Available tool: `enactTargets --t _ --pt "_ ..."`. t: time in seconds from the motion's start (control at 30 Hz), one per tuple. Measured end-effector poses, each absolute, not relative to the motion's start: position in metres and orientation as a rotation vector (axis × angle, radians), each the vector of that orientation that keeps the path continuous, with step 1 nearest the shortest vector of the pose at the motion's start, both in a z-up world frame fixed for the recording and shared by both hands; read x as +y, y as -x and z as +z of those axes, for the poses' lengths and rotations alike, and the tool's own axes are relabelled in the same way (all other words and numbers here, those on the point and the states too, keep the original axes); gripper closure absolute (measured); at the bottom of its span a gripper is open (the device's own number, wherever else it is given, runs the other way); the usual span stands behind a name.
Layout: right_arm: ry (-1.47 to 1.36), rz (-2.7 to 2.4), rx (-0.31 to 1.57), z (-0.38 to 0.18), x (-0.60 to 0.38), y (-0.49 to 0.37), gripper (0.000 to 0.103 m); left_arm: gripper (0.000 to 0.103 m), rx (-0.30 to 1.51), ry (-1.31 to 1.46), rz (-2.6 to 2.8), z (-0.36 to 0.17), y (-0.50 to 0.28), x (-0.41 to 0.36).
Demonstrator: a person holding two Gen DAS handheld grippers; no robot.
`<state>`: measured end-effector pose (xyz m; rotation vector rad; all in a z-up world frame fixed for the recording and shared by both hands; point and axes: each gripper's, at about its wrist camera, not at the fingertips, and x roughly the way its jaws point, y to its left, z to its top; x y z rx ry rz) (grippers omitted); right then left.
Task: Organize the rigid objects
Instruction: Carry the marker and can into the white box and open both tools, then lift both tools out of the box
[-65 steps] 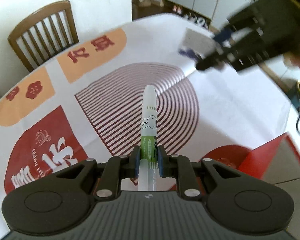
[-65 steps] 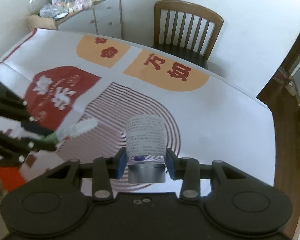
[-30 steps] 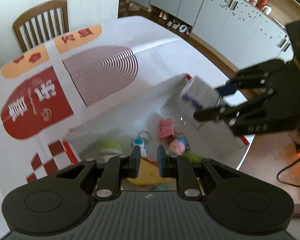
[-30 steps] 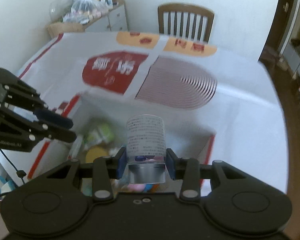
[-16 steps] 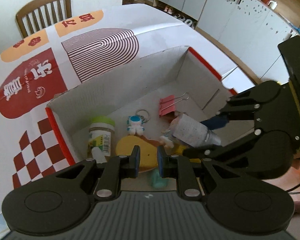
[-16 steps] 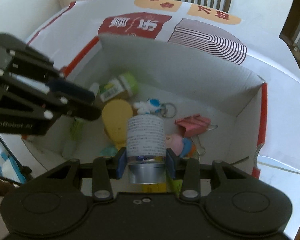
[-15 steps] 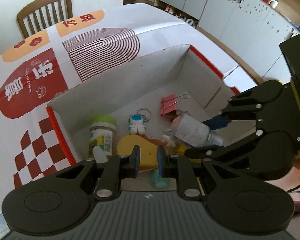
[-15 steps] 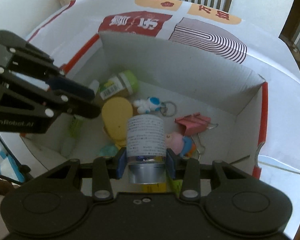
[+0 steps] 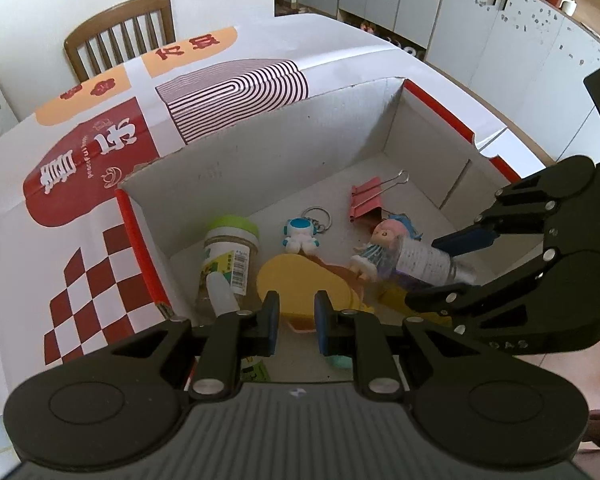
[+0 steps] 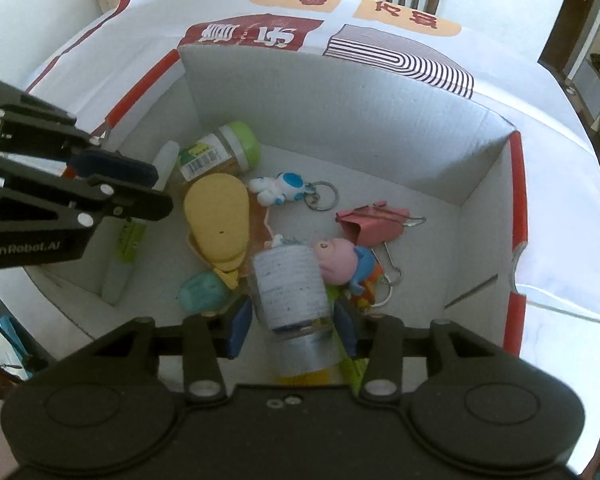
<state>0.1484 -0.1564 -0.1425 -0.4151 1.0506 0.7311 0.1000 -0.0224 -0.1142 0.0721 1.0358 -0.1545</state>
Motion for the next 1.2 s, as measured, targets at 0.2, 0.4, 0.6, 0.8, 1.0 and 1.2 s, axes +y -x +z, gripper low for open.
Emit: enactTargets --t 0.2,0.4,0.6,0.8,1.0,1.2 --pt "0.370 0.735 1.009 -0.132 -0.164 -0.139 0.049 0.074 1.004 -0.061 -0.158 -0.109 -0.089 -0.022" --pt "0.279 0.731 0.970 -0.116 -0.180 -0.131 0.039 0.027 0.930 -0.030 -0.145 -0.096 -0.077 -0.017" --pt "0.224 0.737 0.901 -0.099 -0.190 -0.121 0.029 0.027 0.896 -0.040 -0.131 -0.086 -0.070 -0.019" --pt "0.173 0.728 0.838 -0.088 -0.203 -0.106 0.019 0.022 0.888 -0.030 -0.138 -0.084 -0.058 -0.016" --pt "0.104 0.731 0.791 -0.082 -0.214 -0.093 0.007 0.014 0.882 0.009 -0.144 -0.082 -0.047 -0.011" --pt "0.014 0.714 0.731 -0.075 -0.226 -0.076 0.000 0.001 0.870 0.048 -0.129 -0.080 -0.040 -0.009"
